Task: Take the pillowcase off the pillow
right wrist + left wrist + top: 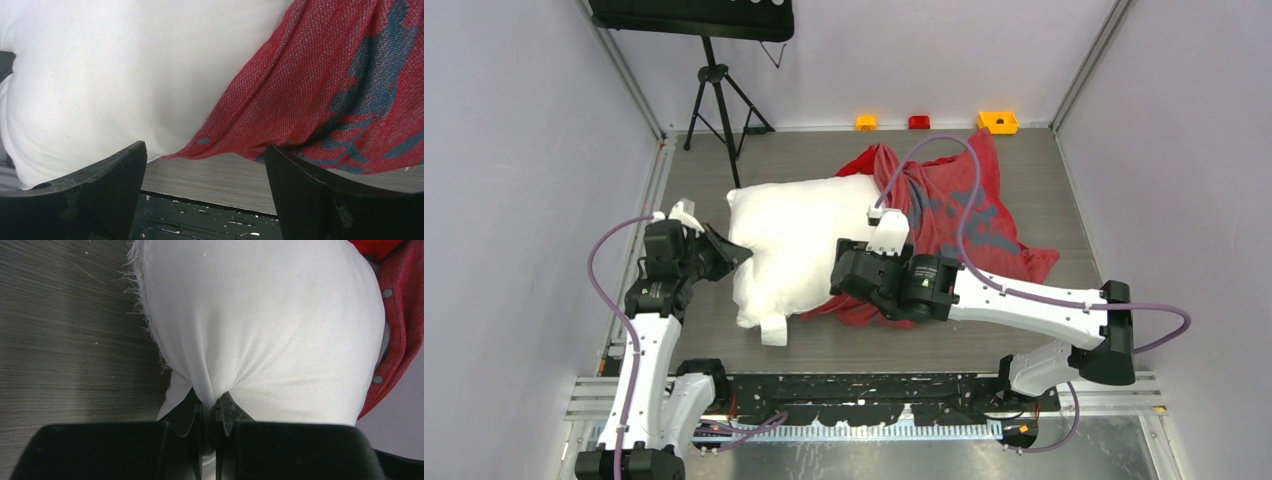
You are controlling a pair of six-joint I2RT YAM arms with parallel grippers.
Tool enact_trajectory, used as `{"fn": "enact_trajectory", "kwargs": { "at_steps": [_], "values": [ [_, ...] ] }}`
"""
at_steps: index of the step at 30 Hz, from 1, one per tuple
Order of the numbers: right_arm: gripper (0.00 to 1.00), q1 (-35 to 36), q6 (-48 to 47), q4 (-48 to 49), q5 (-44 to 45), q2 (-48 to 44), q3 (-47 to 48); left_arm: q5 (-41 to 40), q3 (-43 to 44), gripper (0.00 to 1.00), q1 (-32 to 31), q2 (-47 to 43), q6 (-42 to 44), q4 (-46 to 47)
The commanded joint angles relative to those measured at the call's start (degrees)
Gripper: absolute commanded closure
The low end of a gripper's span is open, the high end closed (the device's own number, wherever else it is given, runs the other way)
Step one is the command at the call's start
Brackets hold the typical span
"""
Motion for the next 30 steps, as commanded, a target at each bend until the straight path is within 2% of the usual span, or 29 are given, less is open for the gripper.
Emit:
{"fn": "enact_trajectory", "kwargs": {
  "at_steps": [1, 9, 15, 18, 20, 21, 25, 26, 28, 30],
  "values": [
    [0.08, 0.40, 7.95, 4.45, 2.41, 0.79, -1.58, -1.47, 2.41, 1.00, 0.73, -1.29, 0.06, 1.85],
    [0.09, 0.48, 3.79, 13.79, -6.32, 3.54, -7.31, -1.95, 2.77, 1.00, 0.70, -0.36, 0.56, 1.90],
    [0.10, 0.02, 4.68, 13.64, -7.60, 5.66, -11.43, -2.14, 2.87, 1.00, 0.69, 0.15, 0.66, 2.06],
    [0.15, -0.94, 5.67, 13.22, -6.45, 4.49, -14.89, -2.90, 3.17, 1.00, 0.70, 0.16, 1.21, 1.87],
    [0.25, -2.35, 6.22, 12.23, -5.13, 2.55, -17.28, -4.13, 3.69, 1.00, 0.73, 0.37, 2.02, 1.34],
    [0.33, -3.41, 6.22, 11.54, -4.19, 1.25, -18.54, -5.06, 4.00, 1.00, 0.69, 0.60, 2.36, 1.09],
    [0.77, -10.66, 5.79, 7.04, -0.30, -6.12, -23.95, -7.36, 5.31, 1.00, 0.77, 2.23, 3.74, 0.82],
    [0.84, -13.37, 5.09, 6.23, -0.13, -8.27, -25.49, -8.10, 5.71, 1.00, 0.84, 2.77, 4.20, 0.78],
    [0.94, -19.00, 2.54, 5.40, -0.28, -12.73, -28.47, -9.67, 6.75, 1.00, 1.29, 4.26, 4.79, 0.54],
    [0.97, -25.11, -0.05, 4.98, -0.74, -17.11, -31.07, -10.64, 7.72, 1.00, 2.40, 5.73, 5.22, 0.02]
  ]
}}
